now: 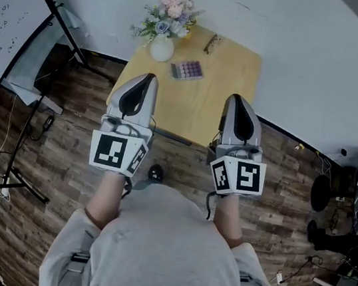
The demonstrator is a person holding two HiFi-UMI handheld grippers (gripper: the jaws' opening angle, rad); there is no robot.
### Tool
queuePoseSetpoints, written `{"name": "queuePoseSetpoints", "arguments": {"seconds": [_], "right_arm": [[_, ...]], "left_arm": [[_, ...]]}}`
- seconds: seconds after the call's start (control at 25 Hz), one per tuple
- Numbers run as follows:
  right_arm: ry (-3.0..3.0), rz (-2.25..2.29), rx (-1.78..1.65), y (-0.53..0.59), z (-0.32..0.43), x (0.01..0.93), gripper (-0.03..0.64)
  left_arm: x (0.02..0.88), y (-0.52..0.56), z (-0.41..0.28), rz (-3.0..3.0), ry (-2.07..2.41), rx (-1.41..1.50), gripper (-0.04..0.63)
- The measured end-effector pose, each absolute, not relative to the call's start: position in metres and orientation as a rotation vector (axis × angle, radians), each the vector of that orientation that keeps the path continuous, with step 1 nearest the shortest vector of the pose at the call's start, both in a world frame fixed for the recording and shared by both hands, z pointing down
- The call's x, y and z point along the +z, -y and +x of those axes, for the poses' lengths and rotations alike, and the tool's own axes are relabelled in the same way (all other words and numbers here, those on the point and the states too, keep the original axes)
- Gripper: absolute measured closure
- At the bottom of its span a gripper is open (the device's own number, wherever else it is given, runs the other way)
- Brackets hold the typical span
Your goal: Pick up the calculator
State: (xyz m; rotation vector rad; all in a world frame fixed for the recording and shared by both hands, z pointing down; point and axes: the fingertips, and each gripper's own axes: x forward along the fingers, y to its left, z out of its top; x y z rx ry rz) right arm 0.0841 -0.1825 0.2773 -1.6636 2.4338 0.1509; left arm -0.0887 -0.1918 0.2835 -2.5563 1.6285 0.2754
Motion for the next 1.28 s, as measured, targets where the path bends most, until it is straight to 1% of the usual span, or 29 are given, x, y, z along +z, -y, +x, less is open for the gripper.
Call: {"name": "queuePoseSetpoints", "arguments": {"seconds": [0.44, 0.88, 1.28], "right_arm": [[-2.417, -1.705, 0.149, 0.229, 0.063, 0.284, 0.614], [-2.410, -1.761, 0.122, 0.254, 0.071, 0.297, 0.614], [-2.523, -1.709, 0.052, 0.317, 0.075, 0.310, 0.614]], "left_arm": [[0.293, 0.246, -0.111, -2.591, -1.610, 0.292, 0.589], [0.316, 0.277, -0.105, -2.663, -1.619, 0.257, 0.589], [0.335, 0.326, -0.092, -2.687, -1.701, 0.188, 0.591]]}}
